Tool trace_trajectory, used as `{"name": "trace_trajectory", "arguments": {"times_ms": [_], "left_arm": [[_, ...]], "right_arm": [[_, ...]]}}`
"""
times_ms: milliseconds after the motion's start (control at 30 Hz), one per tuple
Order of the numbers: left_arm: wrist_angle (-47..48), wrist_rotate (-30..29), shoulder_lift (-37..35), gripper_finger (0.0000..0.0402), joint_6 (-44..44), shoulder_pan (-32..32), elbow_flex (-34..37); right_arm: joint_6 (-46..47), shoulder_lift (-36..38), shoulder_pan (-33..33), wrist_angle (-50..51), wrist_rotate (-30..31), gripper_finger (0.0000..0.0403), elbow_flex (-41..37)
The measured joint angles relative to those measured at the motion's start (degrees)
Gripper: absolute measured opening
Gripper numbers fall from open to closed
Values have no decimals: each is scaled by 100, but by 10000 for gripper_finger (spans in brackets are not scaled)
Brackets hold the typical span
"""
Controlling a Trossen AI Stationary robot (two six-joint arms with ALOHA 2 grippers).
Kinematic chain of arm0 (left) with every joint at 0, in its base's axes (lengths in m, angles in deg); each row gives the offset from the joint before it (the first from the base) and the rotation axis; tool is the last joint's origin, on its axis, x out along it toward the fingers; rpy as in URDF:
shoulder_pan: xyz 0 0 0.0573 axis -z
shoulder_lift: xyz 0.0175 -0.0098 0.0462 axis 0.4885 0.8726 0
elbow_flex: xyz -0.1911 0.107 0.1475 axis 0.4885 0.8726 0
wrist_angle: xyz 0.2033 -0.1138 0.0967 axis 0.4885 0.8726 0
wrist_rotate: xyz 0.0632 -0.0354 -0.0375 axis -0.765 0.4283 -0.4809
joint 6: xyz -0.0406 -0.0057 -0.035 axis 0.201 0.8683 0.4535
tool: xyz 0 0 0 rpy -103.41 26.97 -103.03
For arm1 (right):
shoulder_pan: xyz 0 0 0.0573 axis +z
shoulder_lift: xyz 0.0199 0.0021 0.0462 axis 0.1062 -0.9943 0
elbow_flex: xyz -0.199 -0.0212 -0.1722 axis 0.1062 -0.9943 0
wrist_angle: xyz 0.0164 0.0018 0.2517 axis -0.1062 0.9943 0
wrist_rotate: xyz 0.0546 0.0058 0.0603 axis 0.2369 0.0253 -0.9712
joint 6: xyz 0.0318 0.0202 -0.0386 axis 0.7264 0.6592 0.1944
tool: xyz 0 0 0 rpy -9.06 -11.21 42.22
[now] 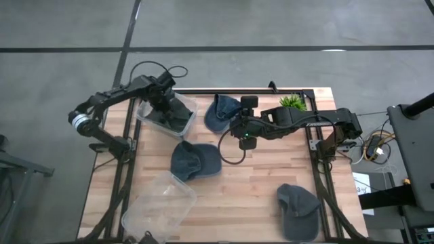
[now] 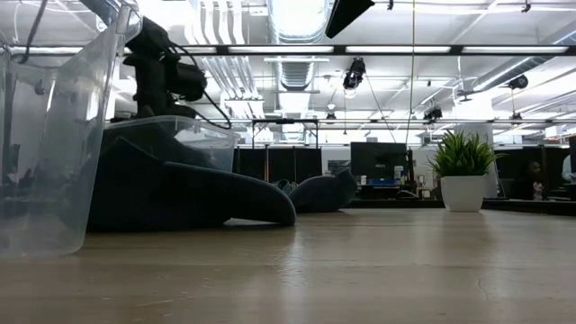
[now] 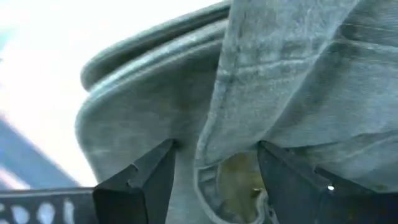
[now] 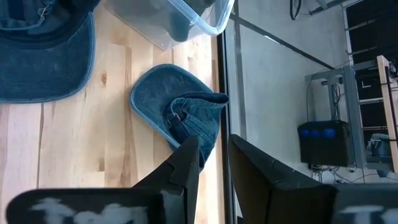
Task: Pick & Place hat
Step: Put the gray cap into the top transparent bin
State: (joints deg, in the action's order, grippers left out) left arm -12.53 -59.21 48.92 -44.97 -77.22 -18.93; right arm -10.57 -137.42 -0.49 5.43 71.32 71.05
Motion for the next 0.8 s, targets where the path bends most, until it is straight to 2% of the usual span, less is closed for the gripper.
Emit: {"name": "trace_trajectory", "arguments": {"times_ms": [233, 400, 500, 800], "left_arm": [[509, -144, -535, 220, 73, 136, -721], [1465, 456, -840, 220, 170, 144, -1132], [1859, 591, -788, 220, 173, 146, -1092], [1493, 730, -62, 220, 85, 144, -684]], "right_arm": [[-2, 0, 0, 5, 0, 79, 0], [-46, 0, 0, 5, 2, 79, 0], [-90, 0, 0, 4, 0, 79, 0], [-85, 0, 2, 4, 0, 79, 0]]}}
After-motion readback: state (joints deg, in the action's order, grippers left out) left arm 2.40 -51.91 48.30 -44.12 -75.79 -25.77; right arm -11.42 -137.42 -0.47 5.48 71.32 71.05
